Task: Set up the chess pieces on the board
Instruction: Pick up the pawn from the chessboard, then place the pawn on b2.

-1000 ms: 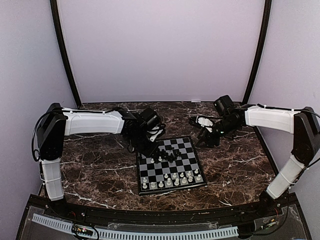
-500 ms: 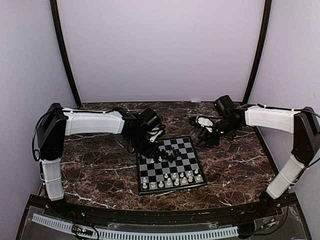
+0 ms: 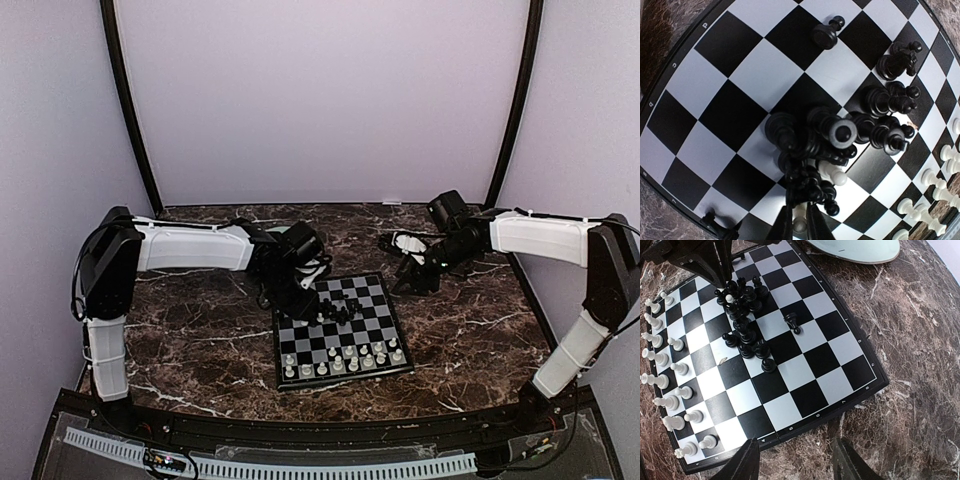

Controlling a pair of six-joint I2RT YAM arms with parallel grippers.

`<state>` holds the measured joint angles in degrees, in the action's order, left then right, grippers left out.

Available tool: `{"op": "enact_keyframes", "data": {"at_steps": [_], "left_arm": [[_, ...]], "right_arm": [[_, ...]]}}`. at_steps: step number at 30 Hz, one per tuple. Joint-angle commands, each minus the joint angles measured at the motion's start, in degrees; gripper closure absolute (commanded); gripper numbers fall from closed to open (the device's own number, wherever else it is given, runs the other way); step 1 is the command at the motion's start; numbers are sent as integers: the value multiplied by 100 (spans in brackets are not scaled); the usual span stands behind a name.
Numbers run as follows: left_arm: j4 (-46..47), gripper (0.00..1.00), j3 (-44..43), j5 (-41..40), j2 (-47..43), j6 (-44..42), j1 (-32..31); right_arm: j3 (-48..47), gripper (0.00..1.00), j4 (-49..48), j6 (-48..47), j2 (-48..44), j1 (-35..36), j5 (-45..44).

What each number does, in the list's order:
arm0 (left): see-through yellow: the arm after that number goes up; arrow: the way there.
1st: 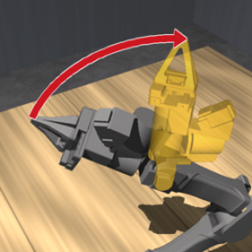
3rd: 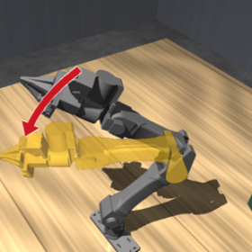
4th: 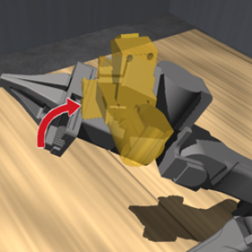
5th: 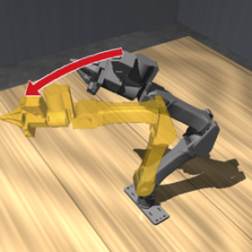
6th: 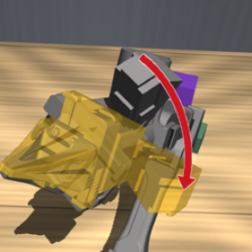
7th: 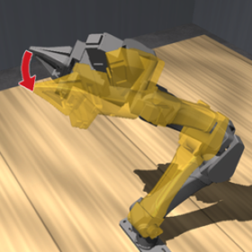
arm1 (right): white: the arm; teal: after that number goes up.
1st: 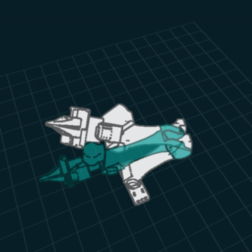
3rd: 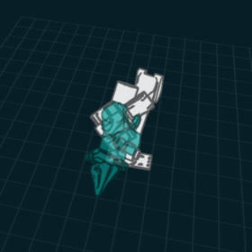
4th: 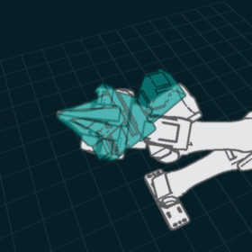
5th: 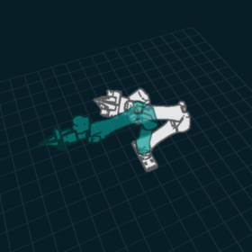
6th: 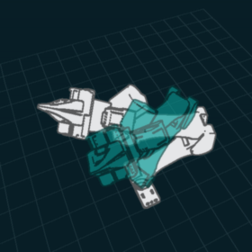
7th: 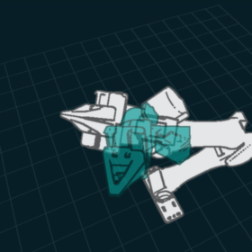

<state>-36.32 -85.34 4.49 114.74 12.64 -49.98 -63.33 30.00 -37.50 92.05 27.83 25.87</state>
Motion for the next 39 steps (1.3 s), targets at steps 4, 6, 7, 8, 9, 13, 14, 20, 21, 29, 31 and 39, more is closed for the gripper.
{"op": "enact_keyframes", "data": {"at_steps": [4, 6, 7, 8, 9, 13, 14, 20, 21, 29, 31, 39], "left_arm": [[-312, 94, -19, 49, -143, 23, 23], [-381, 94, 23, -4, -298, 27, 22], [-422, 94, 56, -24, -409, 27, 23], [-434, 94, 72, -25, -470, 23, 23], [-450, 94, 112, 0, -578, 20, 23], [-468, 95, 243, 68, -802, 19, 21], [-462, 95, 271, 62, -856, 12, 20], [-350, 95, 411, 112, -932, -1, -10], [-328, 95, 459, 121, -943, -13, -29], [-270, 95, 527, -134, -962, -182, -428], [-266, 95, 519, -123, -966, -194, -509], [-261, 95, 577, -142, -968, -245, -779]], "right_arm": [[2, 48, -3, -30, -2, 47, 21], [5, 48, -3, -30, -2, 49, 7], [5, 48, -3, -30, 10, 51, 8], [-3, 48, -3, -30, 13, 49, 11], [-4, 48, -5, -30, 16, 52, 7], [-13, 48, 1, -30, 33, 55, 6], [-13, 48, 5, -30, 32, 60, 6], [-2, 48, 5, -55, 23, 73, 7], [-4, 48, 5, -63, 23, 73, -9], [-29, 48, 2, -15, 13, 73, -105], [-37, 48, 3, -6, 10, 73, -136], [21, 48, -25, -29, -52, 69, -285]]}}
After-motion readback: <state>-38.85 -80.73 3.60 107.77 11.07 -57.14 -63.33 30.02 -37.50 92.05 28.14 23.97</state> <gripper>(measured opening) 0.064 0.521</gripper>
